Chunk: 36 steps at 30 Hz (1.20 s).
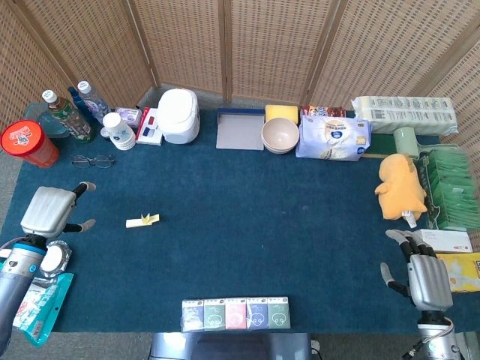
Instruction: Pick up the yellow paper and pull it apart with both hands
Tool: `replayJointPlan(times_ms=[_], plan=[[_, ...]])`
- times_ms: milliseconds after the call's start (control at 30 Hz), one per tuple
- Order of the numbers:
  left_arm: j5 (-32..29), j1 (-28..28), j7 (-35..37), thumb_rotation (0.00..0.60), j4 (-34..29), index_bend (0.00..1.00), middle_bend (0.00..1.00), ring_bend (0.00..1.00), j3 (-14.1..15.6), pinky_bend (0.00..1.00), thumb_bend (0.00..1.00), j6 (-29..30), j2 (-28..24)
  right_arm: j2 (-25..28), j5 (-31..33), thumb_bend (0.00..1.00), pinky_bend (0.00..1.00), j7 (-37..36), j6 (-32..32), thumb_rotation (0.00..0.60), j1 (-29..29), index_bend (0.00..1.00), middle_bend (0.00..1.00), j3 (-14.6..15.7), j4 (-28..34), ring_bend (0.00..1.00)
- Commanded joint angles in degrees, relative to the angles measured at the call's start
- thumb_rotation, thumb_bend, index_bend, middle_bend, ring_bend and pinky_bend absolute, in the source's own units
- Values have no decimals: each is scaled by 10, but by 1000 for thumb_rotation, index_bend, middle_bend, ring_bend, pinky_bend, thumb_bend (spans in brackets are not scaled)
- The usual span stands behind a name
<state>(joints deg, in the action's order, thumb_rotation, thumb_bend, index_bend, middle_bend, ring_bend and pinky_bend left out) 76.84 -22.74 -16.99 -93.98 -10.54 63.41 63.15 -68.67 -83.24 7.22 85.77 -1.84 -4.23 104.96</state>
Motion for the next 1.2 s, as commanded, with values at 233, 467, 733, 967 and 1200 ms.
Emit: replayJointPlan(times_ms=[233,467,733,967,1200], plan=[[-46,-43,-19,586,51,342,1000,1000,6,1000,261,-54,51,-5,7,402,246,-8,-2,600,0,222,269,-1,-11,185],[-72,-57,-38,561,77,373,1000,1000,19,1000,261,-68,95,-8,11,402,246,-12,-6,600,-2,222,269,-1,-17,187],[-96,-61,-39,475,103,385,1000,1000,29,1000,250,-70,127,-10,15,401,246,-15,-5,600,0,222,269,0,-21,190],[-109,-67,-40,475,123,413,1000,1000,35,1000,246,-77,148,-13,15,402,246,-15,-8,600,-1,222,269,1,-22,190],[-124,-70,-50,546,150,405,1000,1000,42,1000,264,-77,176,-14,18,402,246,-15,-8,600,-1,222,269,0,-23,190]])
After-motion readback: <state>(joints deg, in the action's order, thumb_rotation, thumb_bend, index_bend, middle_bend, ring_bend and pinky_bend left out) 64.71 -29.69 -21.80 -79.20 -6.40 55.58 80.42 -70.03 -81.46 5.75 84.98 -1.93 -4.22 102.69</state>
